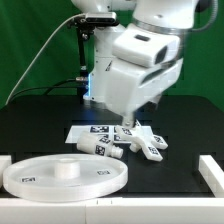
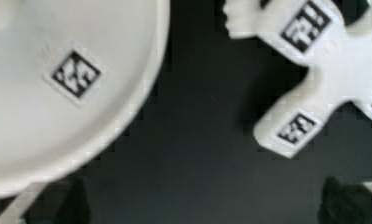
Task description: Assemble round table
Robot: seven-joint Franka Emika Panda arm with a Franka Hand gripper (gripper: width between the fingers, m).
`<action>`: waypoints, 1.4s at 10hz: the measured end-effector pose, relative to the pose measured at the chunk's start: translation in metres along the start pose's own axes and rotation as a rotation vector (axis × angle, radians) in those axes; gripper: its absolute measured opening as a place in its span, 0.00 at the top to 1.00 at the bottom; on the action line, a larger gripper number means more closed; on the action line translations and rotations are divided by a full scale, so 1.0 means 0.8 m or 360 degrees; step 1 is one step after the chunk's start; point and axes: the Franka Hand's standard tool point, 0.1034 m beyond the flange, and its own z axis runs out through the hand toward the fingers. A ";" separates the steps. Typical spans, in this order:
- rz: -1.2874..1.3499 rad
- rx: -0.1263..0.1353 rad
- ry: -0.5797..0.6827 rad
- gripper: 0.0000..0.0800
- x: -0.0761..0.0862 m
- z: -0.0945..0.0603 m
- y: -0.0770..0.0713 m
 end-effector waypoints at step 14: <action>-0.0154 -0.0110 0.0310 0.19 -0.099 0.077 0.123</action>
Offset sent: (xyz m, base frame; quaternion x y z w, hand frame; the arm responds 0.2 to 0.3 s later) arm 0.0313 -0.0429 -0.0117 -0.1000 0.1399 -0.1878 0.9670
